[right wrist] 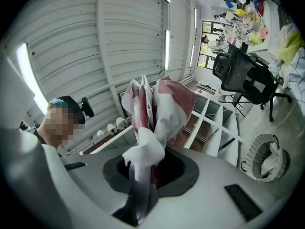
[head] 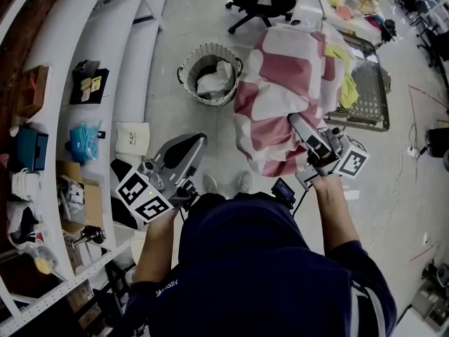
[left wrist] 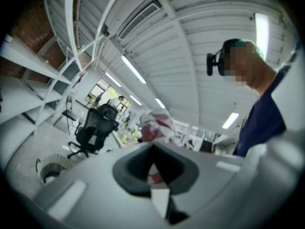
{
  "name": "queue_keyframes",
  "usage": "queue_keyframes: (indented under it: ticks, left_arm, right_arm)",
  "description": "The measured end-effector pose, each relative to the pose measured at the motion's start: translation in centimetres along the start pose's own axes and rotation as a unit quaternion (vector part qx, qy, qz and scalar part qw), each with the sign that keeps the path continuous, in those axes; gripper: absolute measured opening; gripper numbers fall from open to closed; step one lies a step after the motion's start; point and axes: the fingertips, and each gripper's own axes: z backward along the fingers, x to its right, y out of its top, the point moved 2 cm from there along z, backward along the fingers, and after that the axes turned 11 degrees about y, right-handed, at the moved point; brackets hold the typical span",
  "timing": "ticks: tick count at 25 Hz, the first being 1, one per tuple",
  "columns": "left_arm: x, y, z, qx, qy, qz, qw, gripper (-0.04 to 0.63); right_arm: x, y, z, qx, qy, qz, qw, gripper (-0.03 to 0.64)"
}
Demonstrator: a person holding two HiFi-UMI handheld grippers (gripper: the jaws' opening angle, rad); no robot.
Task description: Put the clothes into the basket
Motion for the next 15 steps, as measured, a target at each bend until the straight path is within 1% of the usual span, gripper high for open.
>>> queue_keyframes:
  ticks: [7,15]
  left_arm:
    - [-1.2,-0.1,-1.4,-0.001,0.007,0.005,1.0,-0.008]
    - [-2.8,-0.2,-2.5,0.0,-0.005,0.012,0.9999,-0.008]
  right_arm:
    - [1.6,1.0,0.0,-0.003,0.002,-0.004,1.0,0.063]
    - [2.4,1.3,-0.3,-0.007,0.001,0.009,1.0,0.063]
